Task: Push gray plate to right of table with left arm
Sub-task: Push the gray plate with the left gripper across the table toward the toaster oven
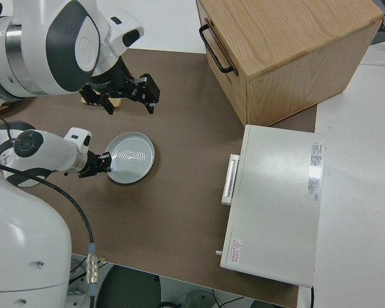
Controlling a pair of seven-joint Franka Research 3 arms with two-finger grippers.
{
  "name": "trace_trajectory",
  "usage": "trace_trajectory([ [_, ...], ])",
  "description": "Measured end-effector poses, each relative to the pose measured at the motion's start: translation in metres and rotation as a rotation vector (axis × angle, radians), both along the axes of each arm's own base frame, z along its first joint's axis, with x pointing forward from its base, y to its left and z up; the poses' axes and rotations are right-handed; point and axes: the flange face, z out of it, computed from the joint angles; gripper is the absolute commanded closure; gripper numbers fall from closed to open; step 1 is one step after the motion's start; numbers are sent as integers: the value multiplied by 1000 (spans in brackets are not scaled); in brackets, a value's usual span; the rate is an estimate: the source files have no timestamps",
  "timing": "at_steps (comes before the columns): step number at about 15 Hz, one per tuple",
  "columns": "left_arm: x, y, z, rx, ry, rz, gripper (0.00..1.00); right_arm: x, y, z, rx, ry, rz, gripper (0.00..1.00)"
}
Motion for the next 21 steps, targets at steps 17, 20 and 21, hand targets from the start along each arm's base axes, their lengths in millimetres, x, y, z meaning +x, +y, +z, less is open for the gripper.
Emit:
trace_trajectory([
  [17,-7,-47,1,-27,3,-33,868,0,0,0,0,0,0,17],
  [20,-4,-46,1,-9,13,-28,558,0,0,0,0,0,0,17],
  [21,-1,-45,-1,-5,15,-24,464,0,0,0,0,0,0,17],
])
